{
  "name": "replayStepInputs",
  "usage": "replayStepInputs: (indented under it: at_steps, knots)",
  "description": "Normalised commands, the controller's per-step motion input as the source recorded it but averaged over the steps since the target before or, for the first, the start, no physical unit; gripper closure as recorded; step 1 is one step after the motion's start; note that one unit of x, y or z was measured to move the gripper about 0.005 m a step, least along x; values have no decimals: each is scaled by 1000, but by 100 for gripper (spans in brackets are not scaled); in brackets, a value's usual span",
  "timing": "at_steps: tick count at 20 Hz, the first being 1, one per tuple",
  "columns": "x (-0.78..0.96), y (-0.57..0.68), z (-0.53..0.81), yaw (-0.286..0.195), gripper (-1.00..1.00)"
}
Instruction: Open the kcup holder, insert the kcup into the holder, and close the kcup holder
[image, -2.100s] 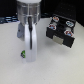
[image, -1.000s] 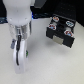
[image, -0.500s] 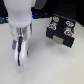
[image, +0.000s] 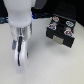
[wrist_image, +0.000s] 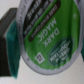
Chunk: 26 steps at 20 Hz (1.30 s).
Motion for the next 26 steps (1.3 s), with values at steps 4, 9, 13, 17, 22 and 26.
replayStepInputs:
  at_steps: [4,9,13,17,22,26]
  knots:
    - [29,266,802,-72,100]
    - [39,408,930,-33,100]
    - [50,523,840,6,100]
    - [40,601,757,11,100]
    - [42,674,617,2,100]
    - [9,675,467,4,100]
